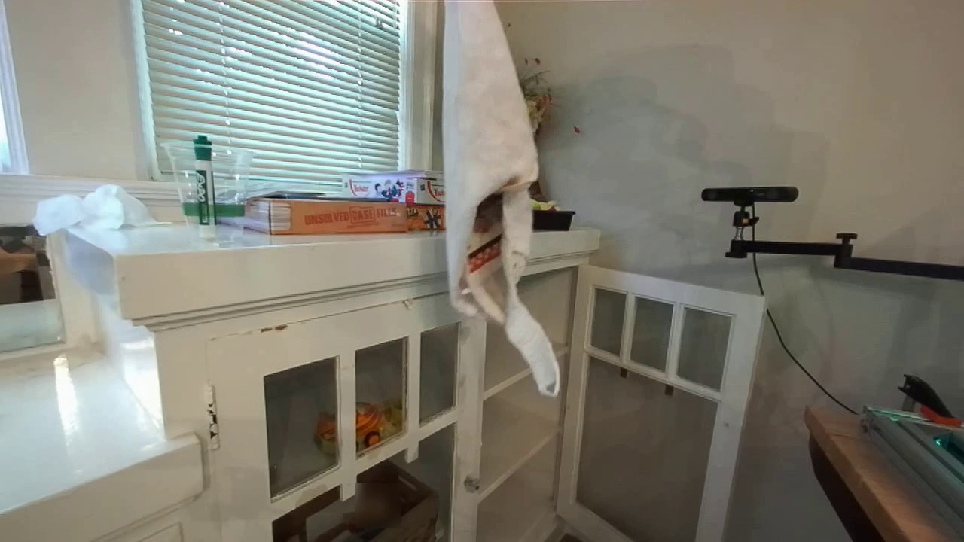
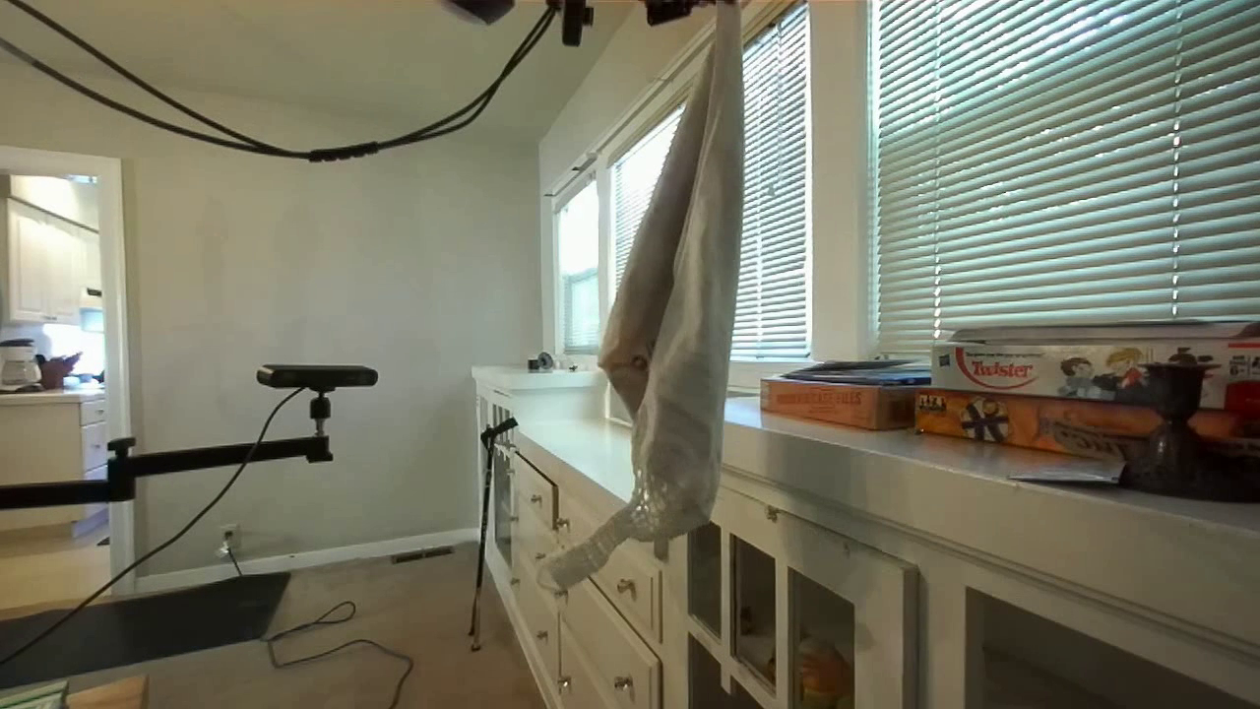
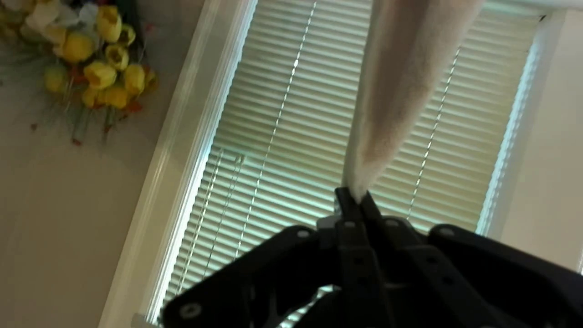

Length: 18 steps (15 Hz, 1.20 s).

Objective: Pick up the white towel and place it on the open cabinet door

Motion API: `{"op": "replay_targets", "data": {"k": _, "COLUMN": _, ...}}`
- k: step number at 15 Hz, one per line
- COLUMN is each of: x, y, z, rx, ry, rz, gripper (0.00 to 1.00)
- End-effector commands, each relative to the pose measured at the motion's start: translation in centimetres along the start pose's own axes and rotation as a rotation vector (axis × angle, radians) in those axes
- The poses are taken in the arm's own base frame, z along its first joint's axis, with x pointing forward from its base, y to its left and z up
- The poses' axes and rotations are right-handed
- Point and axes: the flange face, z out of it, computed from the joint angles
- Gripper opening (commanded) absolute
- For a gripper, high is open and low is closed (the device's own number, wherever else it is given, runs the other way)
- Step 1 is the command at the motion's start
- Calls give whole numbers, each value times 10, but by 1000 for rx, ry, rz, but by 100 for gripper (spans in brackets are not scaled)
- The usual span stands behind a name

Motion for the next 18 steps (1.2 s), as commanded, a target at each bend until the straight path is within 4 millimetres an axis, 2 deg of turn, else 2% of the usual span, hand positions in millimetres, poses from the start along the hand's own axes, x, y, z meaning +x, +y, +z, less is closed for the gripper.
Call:
{"op": "replay_targets", "data": {"k": 1, "x": -35, "y": -20, "z": 6, "rx": 78, "ry": -128, "rz": 135, "gripper": 1}}
{"op": "replay_targets", "data": {"k": 4, "x": -75, "y": -43, "z": 15, "rx": 115, "ry": -242, "rz": 246, "gripper": 1}}
{"op": "replay_targets", "data": {"k": 8, "x": -118, "y": -62, "z": 26, "rx": 143, "ry": -376, "rz": 401, "gripper": 1}}
{"op": "replay_targets", "data": {"k": 9, "x": -104, "y": -62, "z": 29, "rx": 120, "ry": -334, "rz": 313, "gripper": 3}}
{"op": "replay_targets", "data": {"k": 11, "x": -118, "y": -67, "z": 33, "rx": 121, "ry": -368, "rz": 348, "gripper": 3}}
{"op": "replay_targets", "data": {"k": 13, "x": -119, "y": -67, "z": 33, "rx": 122, "ry": -371, "rz": 359, "gripper": 3}}
{"op": "replay_targets", "data": {"k": 14, "x": -119, "y": -66, "z": 33, "rx": 123, "ry": -370, "rz": 361, "gripper": 3}}
{"op": "replay_targets", "data": {"k": 16, "x": -119, "y": -47, "z": 43, "rx": 66, "ry": -380, "rz": 386, "gripper": 1}}
{"op": "replay_targets", "data": {"k": 18, "x": -117, "y": -11, "z": 57, "rx": -35, "ry": -368, "rz": 426, "gripper": 1}}
